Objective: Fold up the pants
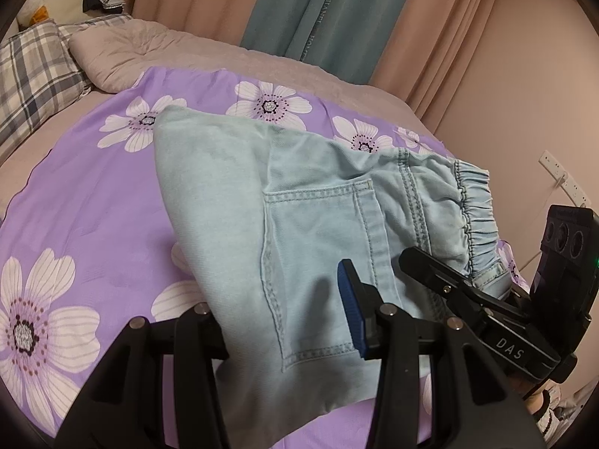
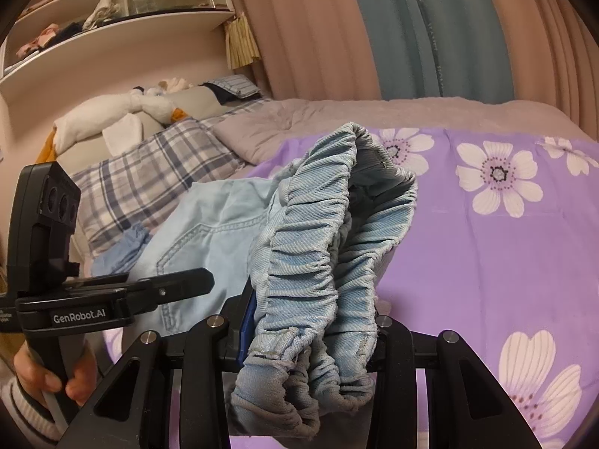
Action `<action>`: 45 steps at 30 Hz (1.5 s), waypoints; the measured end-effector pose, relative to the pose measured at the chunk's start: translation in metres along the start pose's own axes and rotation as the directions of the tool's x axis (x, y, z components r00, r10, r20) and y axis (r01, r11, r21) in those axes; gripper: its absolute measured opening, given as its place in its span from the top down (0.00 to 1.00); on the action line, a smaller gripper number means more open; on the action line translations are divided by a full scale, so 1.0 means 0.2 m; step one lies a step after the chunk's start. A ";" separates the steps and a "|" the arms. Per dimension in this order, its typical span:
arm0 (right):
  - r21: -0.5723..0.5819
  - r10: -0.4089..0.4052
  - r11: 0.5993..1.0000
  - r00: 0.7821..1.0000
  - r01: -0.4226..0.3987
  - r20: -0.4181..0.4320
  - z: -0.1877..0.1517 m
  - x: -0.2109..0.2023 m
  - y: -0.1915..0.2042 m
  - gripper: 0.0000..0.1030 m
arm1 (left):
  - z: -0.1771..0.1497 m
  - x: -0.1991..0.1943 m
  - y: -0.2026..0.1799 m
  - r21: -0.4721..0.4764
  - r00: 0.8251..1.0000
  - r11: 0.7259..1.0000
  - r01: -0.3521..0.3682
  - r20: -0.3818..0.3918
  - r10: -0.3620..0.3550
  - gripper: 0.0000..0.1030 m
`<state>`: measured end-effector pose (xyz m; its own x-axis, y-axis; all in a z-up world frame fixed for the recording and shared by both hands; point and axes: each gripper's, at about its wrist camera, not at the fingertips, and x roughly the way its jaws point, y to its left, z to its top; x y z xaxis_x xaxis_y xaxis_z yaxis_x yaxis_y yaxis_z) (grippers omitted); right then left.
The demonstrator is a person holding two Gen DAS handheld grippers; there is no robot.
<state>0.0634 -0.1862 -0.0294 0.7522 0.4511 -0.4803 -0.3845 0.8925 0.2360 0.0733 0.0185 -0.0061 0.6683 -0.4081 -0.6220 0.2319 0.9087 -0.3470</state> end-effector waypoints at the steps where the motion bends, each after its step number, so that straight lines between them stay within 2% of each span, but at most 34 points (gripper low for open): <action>1: 0.002 -0.003 1.000 1.000 0.003 0.002 0.00 0.00 -0.01 0.61 | 0.01 0.01 0.00 0.003 1.000 1.000 0.000 0.000 0.000 0.57; 23: -0.003 -0.051 0.999 0.996 0.051 0.074 0.20 0.12 -0.14 0.61 | 0.32 0.24 0.00 0.085 1.000 0.996 -0.015 0.020 0.014 0.57; 30: 0.004 -0.046 0.999 0.997 0.045 0.057 0.24 0.22 -0.19 0.61 | 0.37 0.35 0.06 0.077 0.999 0.997 -0.032 0.004 0.032 0.57; 45: 0.035 -0.041 0.998 0.999 0.042 -0.022 0.19 0.43 -0.27 0.61 | 0.33 0.57 0.16 0.056 0.995 0.996 -0.063 -0.069 0.067 0.57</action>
<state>0.1679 -0.1948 -0.0515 0.7558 0.4134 -0.5078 -0.3332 0.9104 0.2452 0.2042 0.0072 -0.0421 0.6318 -0.3512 -0.6910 0.2283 0.9362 -0.2671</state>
